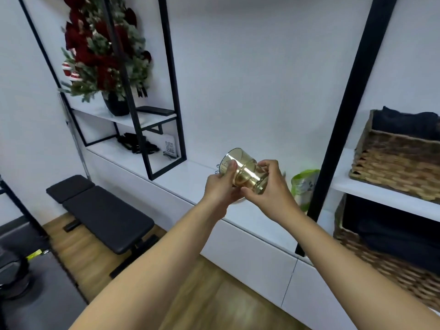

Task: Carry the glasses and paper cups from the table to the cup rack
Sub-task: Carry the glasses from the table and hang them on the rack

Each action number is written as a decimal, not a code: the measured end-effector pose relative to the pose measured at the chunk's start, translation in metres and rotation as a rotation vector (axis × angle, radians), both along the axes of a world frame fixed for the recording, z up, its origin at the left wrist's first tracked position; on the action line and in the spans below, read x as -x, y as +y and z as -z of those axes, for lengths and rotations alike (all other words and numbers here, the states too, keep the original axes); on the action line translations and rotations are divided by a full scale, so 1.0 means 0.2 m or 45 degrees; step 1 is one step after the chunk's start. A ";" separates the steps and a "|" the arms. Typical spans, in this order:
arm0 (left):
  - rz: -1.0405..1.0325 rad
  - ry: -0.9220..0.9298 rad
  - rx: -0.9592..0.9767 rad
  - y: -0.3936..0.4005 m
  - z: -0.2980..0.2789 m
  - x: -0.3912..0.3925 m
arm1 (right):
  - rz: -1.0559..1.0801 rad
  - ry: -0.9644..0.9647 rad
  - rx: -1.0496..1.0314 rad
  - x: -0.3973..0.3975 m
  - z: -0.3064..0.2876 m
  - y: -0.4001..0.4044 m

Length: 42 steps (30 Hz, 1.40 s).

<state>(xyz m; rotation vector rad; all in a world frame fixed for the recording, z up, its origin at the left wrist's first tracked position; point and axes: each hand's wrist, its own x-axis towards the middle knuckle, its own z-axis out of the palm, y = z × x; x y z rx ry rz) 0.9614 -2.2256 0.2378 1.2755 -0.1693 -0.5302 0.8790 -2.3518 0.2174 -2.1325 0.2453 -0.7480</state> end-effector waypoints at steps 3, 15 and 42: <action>-0.184 -0.199 -0.115 -0.19 -0.03 -0.24 | -0.024 -0.018 0.027 -0.24 -0.04 -0.18; -0.160 -1.365 -0.839 -0.50 0.08 -0.96 | -0.129 0.054 0.092 -1.07 -0.15 -0.72; 0.632 -0.964 -0.913 -0.91 1.11 -2.36 | -0.029 0.929 0.181 -2.33 0.83 -1.04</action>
